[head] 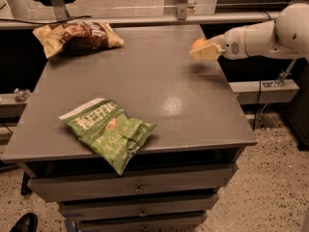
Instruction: Move orange near green jalapeno chip bag
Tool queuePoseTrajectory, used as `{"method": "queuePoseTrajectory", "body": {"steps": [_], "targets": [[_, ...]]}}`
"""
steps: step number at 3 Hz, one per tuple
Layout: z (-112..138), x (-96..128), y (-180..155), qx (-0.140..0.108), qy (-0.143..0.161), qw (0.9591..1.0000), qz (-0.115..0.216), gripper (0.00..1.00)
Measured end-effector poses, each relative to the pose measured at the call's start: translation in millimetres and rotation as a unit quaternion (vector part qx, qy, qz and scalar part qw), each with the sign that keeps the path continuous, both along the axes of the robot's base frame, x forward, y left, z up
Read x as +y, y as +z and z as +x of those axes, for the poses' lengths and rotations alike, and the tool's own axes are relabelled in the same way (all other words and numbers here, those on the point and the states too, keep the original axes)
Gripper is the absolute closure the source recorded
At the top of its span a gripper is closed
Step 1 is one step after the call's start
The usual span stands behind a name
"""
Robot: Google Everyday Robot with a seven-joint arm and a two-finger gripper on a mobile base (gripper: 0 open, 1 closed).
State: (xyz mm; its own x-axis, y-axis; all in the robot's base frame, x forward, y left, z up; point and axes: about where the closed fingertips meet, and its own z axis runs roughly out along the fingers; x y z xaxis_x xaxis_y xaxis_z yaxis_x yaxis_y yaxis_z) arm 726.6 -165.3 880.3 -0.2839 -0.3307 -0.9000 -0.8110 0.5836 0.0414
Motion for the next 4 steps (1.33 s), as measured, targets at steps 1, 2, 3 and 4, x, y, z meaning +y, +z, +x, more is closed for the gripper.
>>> {"method": "queuePoseTrajectory", "body": {"steps": [1, 2, 3, 4], "targets": [[-27, 16, 27, -0.003, 0.039, 0.9991, 0.013, 1.0], [-61, 23, 55, -0.001, 0.081, 0.9966, 0.018, 1.0], [-67, 26, 53, 0.006, 0.093, 0.9955, 0.016, 1.0], [-72, 36, 51, 0.004, 0.113, 0.9934, 0.018, 1.0]]}}
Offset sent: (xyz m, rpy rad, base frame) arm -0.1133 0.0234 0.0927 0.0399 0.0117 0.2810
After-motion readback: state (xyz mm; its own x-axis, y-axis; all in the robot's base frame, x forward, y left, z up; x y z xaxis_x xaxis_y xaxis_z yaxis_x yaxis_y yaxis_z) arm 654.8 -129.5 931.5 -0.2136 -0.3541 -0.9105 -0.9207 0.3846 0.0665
